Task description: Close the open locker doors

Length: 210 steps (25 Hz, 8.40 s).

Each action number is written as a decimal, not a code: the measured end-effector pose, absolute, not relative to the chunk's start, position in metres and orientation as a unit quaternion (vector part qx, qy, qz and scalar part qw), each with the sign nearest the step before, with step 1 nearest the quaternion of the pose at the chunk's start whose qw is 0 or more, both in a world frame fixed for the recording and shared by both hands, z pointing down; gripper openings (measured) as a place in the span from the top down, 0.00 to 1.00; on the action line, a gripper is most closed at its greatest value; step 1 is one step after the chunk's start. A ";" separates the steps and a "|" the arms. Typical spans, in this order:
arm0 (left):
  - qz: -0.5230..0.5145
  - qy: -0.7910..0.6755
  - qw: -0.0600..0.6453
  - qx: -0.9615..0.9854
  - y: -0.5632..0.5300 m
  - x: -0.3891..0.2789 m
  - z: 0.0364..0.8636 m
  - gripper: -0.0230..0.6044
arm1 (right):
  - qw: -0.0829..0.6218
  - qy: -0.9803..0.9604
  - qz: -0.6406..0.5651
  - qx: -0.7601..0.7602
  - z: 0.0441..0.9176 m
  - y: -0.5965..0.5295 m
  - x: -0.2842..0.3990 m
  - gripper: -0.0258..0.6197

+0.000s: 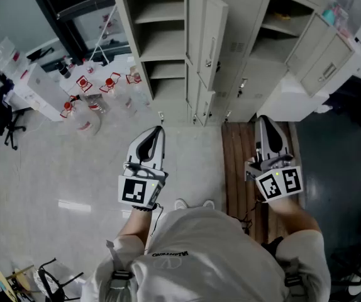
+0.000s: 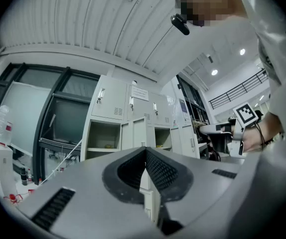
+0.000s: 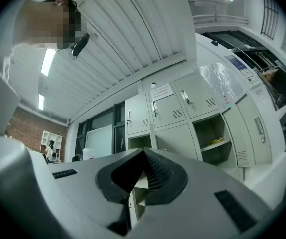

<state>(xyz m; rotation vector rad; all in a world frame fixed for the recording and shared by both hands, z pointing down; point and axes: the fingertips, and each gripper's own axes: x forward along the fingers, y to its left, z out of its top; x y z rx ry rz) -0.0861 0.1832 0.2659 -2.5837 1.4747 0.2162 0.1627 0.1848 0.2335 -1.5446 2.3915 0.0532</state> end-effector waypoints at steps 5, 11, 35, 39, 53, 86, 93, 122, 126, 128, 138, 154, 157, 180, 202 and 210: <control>0.070 0.483 0.074 -0.870 0.179 -0.092 0.269 0.96 | 0.141 0.830 0.018 -0.540 0.236 0.181 0.147 0.95; 0.050 0.468 0.062 -0.880 0.166 -0.093 0.289 0.96 | 0.143 0.828 0.005 -0.541 0.247 0.173 0.133 0.94; 0.000 0.487 0.070 -0.870 0.030 0.034 0.323 0.96 | 0.123 0.866 0.000 -0.484 0.274 0.039 0.156 0.94; -0.014 0.503 0.064 -0.862 0.004 0.052 0.334 0.96 | 0.125 0.877 -0.011 -0.465 0.282 0.010 0.165 0.94; -0.051 0.544 0.049 -0.836 -0.054 0.079 0.367 0.95 | 0.102 0.906 -0.043 -0.409 0.314 -0.039 0.151 0.94; -0.083 0.526 -0.001 -0.846 -0.090 0.047 0.415 0.81 | 0.088 0.918 -0.027 -0.385 0.307 -0.066 0.097 0.94; -0.076 0.524 0.011 -0.848 -0.093 -0.023 0.413 0.82 | 0.102 0.950 -0.025 -0.293 0.286 -0.084 0.021 0.88; -0.040 0.481 0.014 -0.876 -0.176 -0.171 0.409 0.82 | 0.069 0.970 0.008 -0.233 0.278 -0.161 -0.162 0.86; -0.041 0.495 0.022 -0.868 -0.185 -0.189 0.408 0.81 | 0.067 0.970 0.009 -0.235 0.278 -0.175 -0.173 0.88; -0.032 0.515 0.035 -0.856 -0.185 -0.204 0.404 0.81 | 0.066 0.969 0.007 -0.238 0.278 -0.185 -0.179 0.88; -0.027 0.497 0.076 -0.864 -0.220 -0.212 0.392 0.96 | 0.067 0.962 0.016 -0.265 0.273 -0.235 -0.205 0.90; -0.027 0.514 0.084 -0.853 -0.309 -0.221 0.402 0.96 | 0.079 0.925 0.031 -0.370 0.272 -0.305 -0.220 0.92; -0.029 0.521 0.082 -0.849 -0.317 -0.220 0.403 0.96 | 0.081 0.920 0.033 -0.381 0.272 -0.312 -0.219 0.92; -0.077 0.512 0.051 -0.854 -0.239 -0.116 0.442 0.96 | 0.055 0.848 -0.009 -0.527 0.345 -0.205 0.056 0.94; 0.014 0.112 0.050 -0.992 -0.074 0.545 0.370 0.96 | 0.081 0.645 0.002 -0.760 0.342 -0.043 0.558 0.94; -0.029 0.085 0.059 -0.994 -0.071 0.639 0.398 0.93 | 0.086 0.603 0.002 -0.793 0.350 -0.011 0.620 0.94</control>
